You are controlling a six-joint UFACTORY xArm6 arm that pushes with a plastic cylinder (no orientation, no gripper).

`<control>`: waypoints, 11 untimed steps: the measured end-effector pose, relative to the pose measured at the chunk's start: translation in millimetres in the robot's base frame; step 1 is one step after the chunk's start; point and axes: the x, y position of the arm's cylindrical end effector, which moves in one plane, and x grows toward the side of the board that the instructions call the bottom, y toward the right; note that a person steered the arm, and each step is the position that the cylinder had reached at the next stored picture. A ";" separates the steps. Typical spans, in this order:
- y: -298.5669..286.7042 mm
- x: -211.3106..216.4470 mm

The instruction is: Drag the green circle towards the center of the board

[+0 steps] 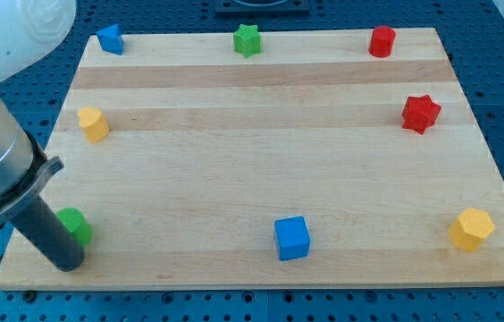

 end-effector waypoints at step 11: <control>71.0 -91.3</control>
